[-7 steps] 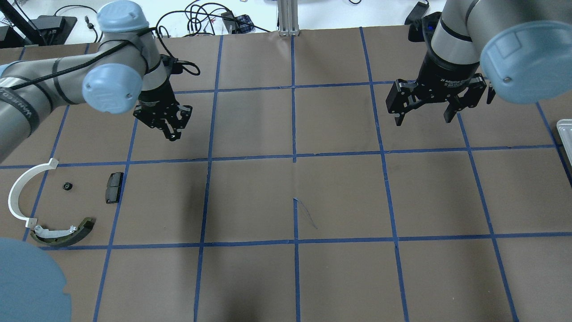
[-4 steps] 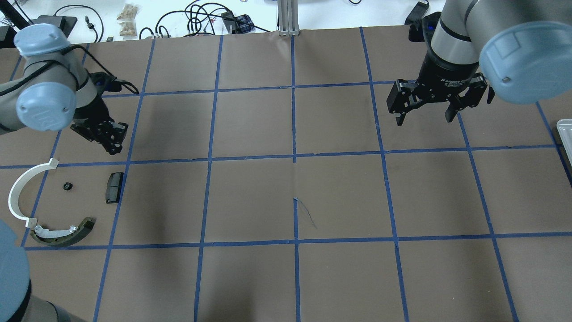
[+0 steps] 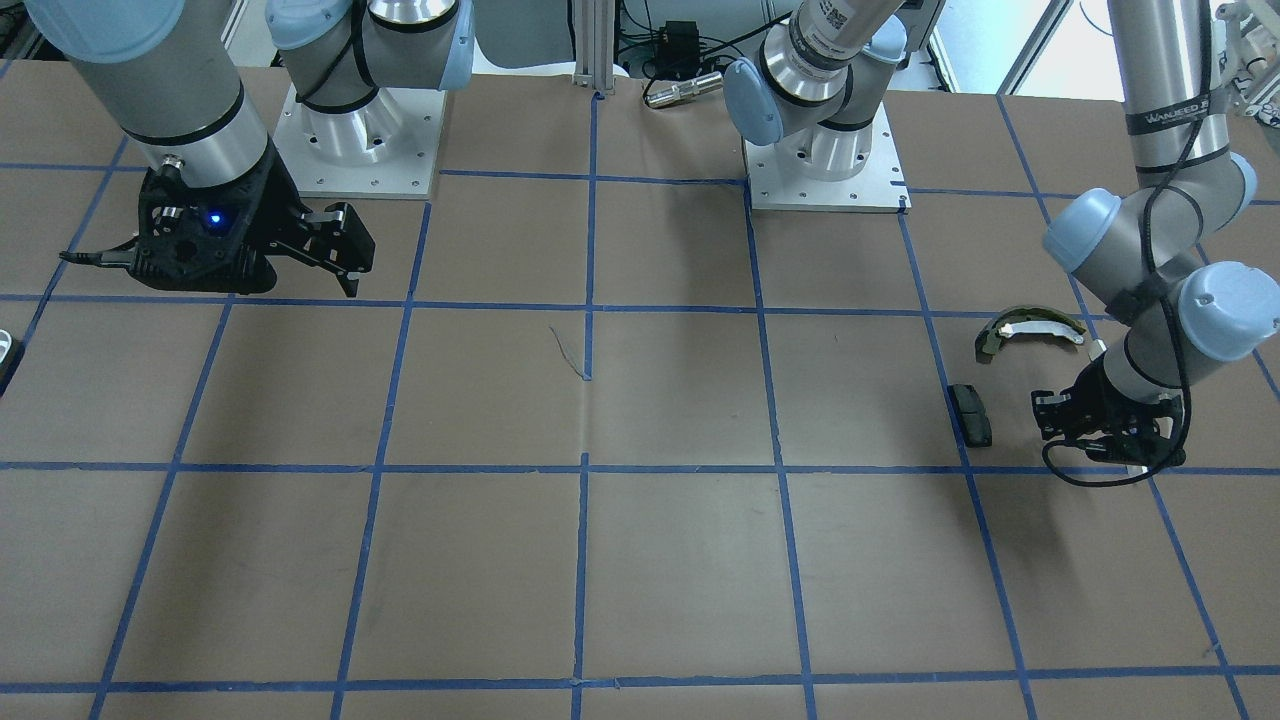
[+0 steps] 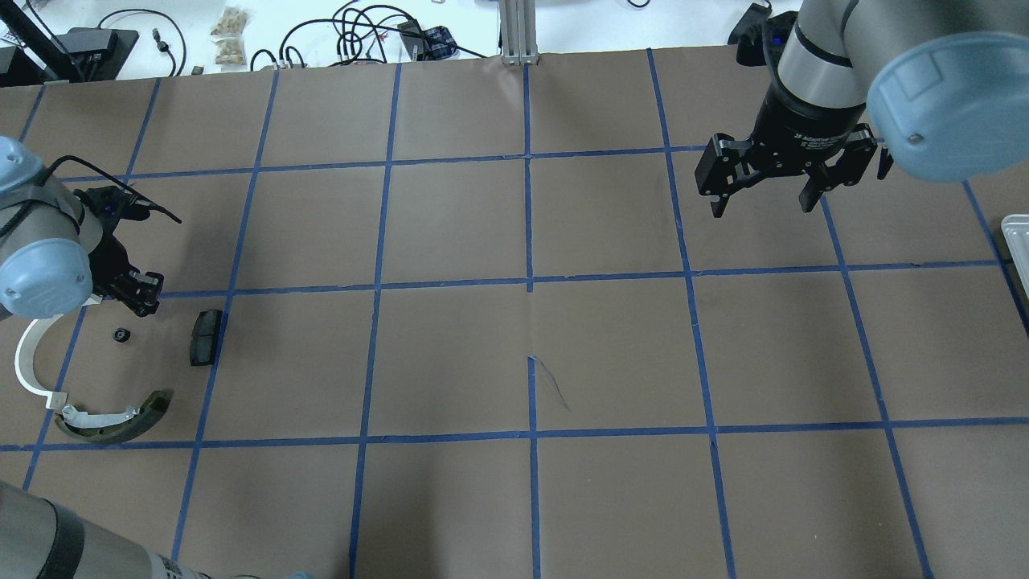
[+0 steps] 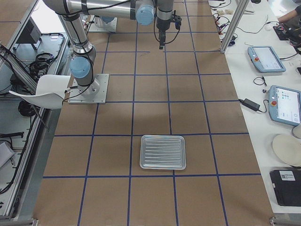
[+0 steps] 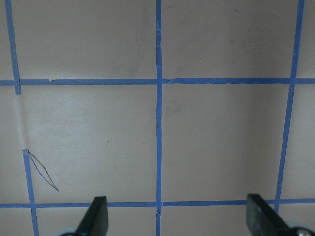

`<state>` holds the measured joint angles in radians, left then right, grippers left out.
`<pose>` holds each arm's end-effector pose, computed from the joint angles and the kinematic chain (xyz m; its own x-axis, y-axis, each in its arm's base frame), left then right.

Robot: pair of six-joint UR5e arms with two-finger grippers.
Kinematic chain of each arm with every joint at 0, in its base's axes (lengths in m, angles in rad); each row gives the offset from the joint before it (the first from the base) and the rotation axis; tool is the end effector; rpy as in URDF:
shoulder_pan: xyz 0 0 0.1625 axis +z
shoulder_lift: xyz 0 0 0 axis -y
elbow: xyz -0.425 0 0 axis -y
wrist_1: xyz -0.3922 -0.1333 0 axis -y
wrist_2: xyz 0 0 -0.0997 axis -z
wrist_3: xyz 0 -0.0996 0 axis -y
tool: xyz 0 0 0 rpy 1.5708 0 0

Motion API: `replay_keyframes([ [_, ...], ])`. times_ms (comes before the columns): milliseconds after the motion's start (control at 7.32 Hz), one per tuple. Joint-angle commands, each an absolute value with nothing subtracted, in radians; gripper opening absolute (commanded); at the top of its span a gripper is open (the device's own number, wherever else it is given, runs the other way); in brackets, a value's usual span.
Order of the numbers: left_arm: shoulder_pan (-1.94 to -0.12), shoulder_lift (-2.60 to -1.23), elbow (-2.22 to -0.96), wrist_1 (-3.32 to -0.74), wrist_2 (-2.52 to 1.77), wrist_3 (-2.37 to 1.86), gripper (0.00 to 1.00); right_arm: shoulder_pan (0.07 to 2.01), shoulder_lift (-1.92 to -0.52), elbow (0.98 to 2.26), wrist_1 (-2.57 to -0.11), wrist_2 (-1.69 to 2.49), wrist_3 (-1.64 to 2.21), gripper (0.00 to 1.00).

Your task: Place bearing gear from tray to pile

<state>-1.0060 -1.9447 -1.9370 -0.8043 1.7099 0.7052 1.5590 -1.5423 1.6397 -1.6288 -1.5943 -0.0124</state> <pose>0.1919 -0.5261 0.1977 -0.9823 0.1413 -0.1226 0.1335 0.9886 0.0697 0.1251 -0.4997 0.4458 -0.9997 -0.0015 0.0230 -0.0006 0.9992 0.0397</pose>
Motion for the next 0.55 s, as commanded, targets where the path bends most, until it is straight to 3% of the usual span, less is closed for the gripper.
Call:
replay_keyframes([
  [0,-0.994,-1.945,-1.977,-0.738,1.701,0.721,0.93,1.557,-1.539,1.626,-1.637,-1.598,-0.006,1.00],
  [137,-0.991,-1.933,-1.965,-0.748,1.703,0.716,1.00,1.559,-1.533,1.632,-1.643,-1.603,-0.003,1.00],
  [410,-1.012,-1.879,-1.942,-0.825,1.697,0.710,1.00,1.562,-1.548,1.611,-1.641,-1.595,0.000,1.00],
])
